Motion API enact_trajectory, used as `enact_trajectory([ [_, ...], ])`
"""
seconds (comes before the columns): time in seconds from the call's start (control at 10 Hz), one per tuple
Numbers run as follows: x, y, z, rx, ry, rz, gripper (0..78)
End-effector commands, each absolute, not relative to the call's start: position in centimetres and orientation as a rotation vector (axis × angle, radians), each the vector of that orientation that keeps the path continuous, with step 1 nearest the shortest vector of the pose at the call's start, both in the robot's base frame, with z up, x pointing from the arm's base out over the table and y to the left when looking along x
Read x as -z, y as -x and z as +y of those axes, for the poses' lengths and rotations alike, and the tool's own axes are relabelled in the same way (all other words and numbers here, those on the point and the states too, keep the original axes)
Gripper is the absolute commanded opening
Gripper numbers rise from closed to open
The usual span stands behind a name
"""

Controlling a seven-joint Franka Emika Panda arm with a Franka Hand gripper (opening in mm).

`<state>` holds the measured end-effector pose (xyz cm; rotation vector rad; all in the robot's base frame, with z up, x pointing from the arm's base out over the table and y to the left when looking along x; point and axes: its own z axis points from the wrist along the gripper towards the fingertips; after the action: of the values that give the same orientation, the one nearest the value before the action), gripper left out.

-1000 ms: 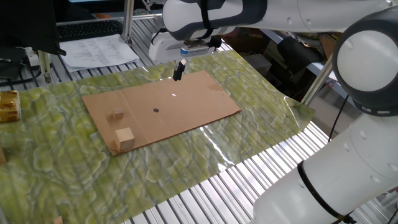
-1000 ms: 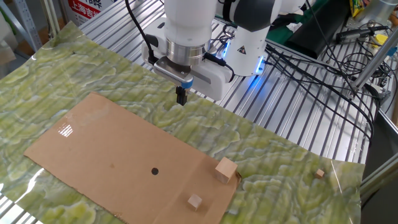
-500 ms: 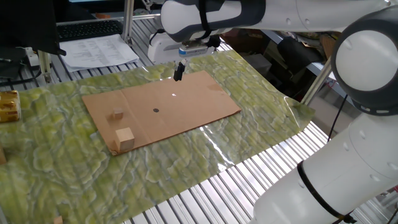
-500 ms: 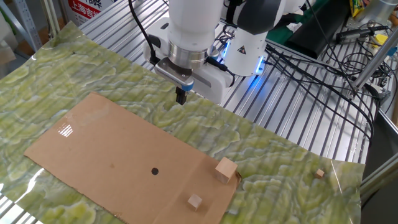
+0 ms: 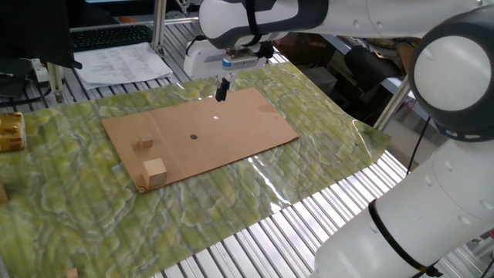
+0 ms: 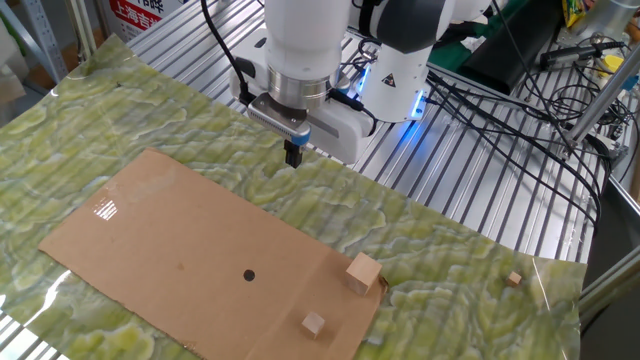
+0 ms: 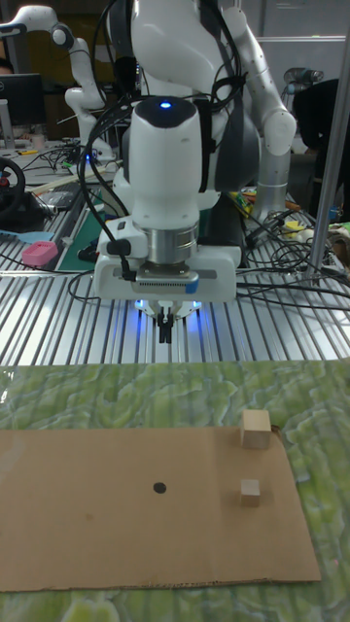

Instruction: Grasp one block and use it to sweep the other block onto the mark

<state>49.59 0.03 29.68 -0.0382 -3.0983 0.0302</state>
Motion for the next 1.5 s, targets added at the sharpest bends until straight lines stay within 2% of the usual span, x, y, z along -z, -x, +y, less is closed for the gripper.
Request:
enact_trajectory([
  [0.1, -29.76, -49.53, 0.05, -0.031, 0.041, -3.106, 0.0],
  [1.5, -29.61, -49.12, 0.10, -0.004, 0.074, -3.083, 0.0],
])
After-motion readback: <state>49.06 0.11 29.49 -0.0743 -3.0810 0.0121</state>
